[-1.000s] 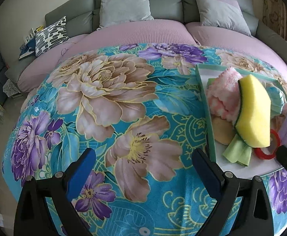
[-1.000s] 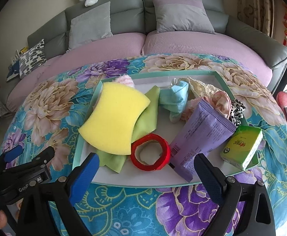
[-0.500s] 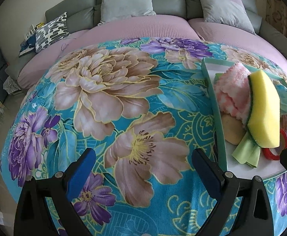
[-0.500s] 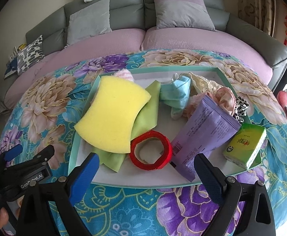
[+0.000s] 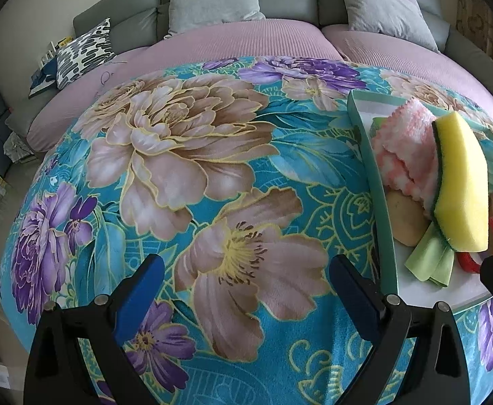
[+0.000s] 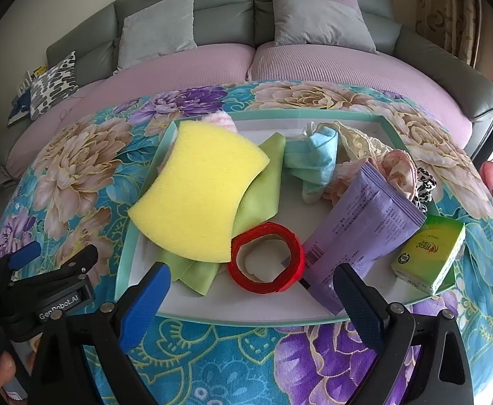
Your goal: Organize soft objects
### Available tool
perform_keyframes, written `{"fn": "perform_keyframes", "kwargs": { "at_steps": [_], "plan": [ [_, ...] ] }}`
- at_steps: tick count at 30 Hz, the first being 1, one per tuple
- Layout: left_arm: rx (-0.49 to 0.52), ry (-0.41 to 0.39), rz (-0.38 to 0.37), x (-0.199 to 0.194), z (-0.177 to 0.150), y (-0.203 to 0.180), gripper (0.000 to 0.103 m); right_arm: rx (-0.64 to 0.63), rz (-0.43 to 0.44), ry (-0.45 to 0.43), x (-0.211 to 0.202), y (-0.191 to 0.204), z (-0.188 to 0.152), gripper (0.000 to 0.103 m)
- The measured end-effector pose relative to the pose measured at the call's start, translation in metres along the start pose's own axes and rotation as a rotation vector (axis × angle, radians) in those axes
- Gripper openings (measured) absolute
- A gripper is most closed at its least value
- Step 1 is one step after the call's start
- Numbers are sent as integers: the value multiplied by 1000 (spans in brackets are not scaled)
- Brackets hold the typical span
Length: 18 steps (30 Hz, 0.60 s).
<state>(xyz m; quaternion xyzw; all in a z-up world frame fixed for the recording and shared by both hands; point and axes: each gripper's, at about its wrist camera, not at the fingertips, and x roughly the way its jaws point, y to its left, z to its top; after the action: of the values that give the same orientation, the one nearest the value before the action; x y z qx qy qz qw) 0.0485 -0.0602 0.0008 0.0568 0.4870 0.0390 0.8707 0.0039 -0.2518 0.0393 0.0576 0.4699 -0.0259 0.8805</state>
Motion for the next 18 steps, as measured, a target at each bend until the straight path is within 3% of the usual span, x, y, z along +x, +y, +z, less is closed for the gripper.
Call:
{"fn": "perform_keyframes", "kwargs": {
  "at_steps": [18],
  "plan": [
    [12,27,-1,6,-2,0,98,16,0,4,3,-2,0,99]
  ]
}}
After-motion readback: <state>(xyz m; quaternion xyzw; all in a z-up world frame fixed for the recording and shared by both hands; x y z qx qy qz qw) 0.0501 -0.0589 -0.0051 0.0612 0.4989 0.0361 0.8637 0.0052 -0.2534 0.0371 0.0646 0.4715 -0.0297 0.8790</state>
